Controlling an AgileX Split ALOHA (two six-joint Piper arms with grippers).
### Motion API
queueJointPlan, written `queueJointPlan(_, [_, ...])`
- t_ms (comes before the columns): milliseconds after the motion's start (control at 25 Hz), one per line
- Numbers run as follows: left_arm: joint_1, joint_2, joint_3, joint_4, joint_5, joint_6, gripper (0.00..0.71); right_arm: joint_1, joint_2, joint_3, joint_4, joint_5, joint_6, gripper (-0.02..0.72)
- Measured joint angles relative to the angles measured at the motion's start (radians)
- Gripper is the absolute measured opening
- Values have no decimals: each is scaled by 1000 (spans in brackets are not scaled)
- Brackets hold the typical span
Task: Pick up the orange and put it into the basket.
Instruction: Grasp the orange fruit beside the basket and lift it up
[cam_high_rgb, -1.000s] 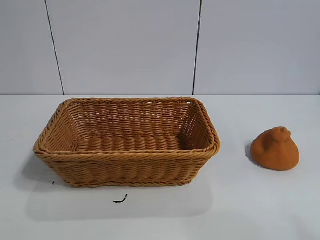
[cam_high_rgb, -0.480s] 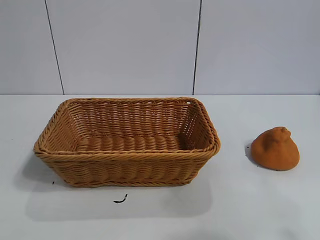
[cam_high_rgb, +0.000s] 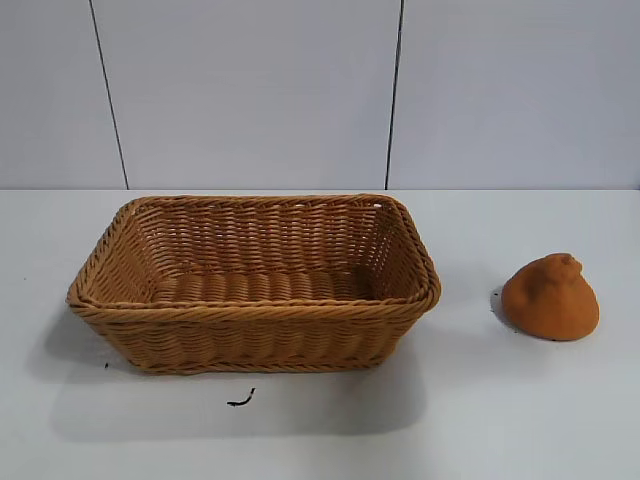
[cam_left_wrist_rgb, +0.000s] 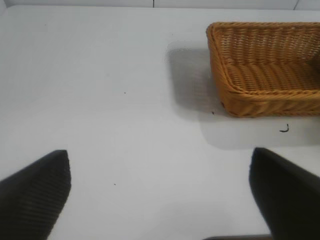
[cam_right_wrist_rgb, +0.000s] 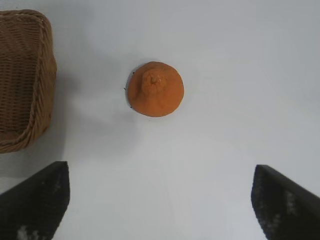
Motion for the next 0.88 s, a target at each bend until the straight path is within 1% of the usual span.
queueJointPlan(200, [0, 0, 0, 0, 0, 0, 696, 0, 166, -108, 0, -2, 0, 679])
queueJointPlan(360, [0, 0, 0, 0, 0, 0, 696, 0, 296, -159, 19, -4, 0, 679])
queueJointPlan(560, [0, 0, 0, 0, 0, 0, 696, 0, 433, -166, 74, -12, -30, 679])
queueJointPlan(760, [0, 0, 0, 0, 0, 0, 696, 0, 523, -166, 83, -24, -34, 679])
queueJointPlan(880, [0, 0, 0, 0, 0, 0, 696, 0, 564, -167, 84, -49, -34, 679])
